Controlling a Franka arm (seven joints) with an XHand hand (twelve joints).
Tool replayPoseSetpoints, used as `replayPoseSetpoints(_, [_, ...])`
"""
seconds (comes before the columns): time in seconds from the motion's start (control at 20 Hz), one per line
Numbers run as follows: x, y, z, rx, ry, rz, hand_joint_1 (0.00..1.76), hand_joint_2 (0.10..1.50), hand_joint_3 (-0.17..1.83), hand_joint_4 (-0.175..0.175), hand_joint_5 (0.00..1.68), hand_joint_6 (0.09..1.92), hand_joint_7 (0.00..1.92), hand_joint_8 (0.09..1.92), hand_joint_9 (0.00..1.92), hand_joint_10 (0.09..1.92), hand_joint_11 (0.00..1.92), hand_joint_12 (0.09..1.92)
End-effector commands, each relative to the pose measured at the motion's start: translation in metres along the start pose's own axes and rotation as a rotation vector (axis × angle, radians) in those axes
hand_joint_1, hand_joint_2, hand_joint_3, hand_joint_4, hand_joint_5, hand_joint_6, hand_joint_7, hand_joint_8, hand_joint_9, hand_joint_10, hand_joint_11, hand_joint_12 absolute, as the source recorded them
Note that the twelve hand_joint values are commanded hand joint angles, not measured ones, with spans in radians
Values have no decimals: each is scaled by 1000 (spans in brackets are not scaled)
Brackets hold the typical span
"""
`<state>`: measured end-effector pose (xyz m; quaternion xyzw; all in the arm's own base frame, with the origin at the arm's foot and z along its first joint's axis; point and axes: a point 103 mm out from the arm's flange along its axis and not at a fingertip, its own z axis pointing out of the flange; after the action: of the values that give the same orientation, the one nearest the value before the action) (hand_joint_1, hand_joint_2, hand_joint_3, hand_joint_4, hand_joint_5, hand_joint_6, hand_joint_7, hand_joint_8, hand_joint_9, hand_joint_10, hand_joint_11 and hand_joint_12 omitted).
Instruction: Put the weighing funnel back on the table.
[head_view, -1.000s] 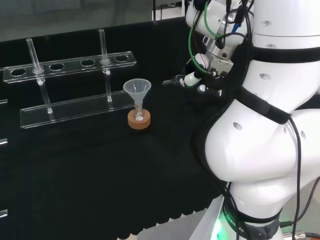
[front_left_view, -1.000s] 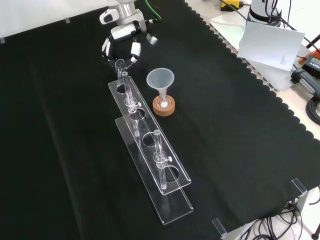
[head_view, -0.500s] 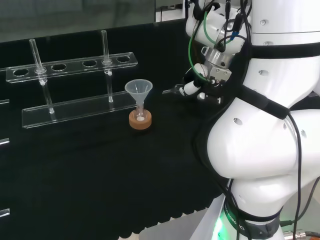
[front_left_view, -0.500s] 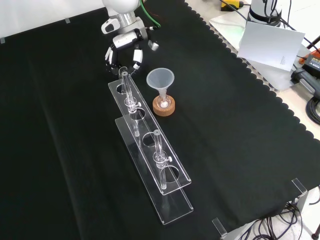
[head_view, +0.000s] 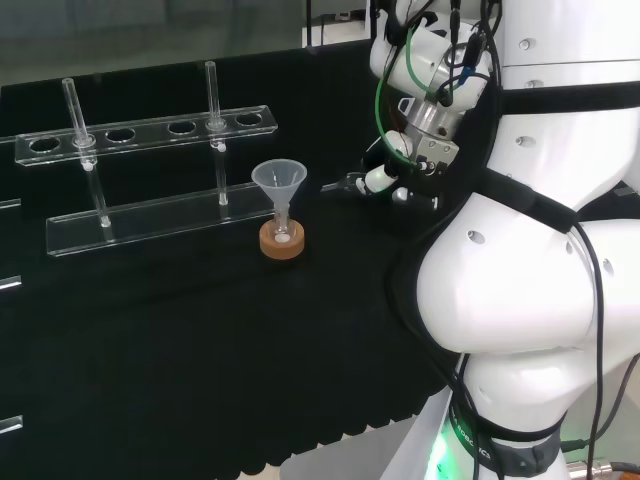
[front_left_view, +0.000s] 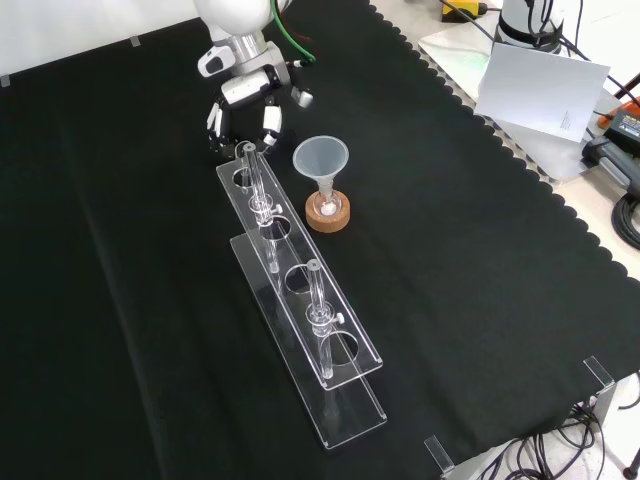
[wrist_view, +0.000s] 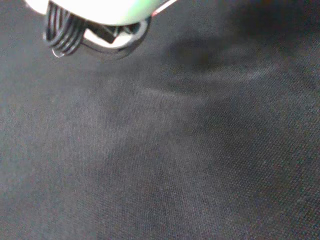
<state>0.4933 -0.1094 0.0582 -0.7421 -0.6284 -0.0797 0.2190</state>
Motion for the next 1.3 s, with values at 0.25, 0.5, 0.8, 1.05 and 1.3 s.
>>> replayPoseSetpoints(0.25, [5, 5, 9, 11, -45, -33, 1134, 658, 592, 175, 1366, 474, 684, 620, 1145, 189, 965, 947])
replayPoseSetpoints(0.5, [8, 6, 10, -2, -80, -33, 1134, 659, 592, 175, 1366, 473, 684, 621, 1146, 188, 965, 947])
replayPoseSetpoints(0.8, [15, 4, 7, 15, -150, -61, 1101, 833, 319, 175, 1259, 578, 644, 640, 1109, 171, 889, 993])
replayPoseSetpoints(1.05, [12, 1, -2, 54, -134, -50, 982, 810, 282, 48, 811, 636, 472, 657, 919, 211, 648, 1136])
replayPoseSetpoints(1.3, [13, -6, -12, 58, -152, -47, 939, 628, 583, 0, 434, 546, 315, 660, 650, 454, 420, 1266])
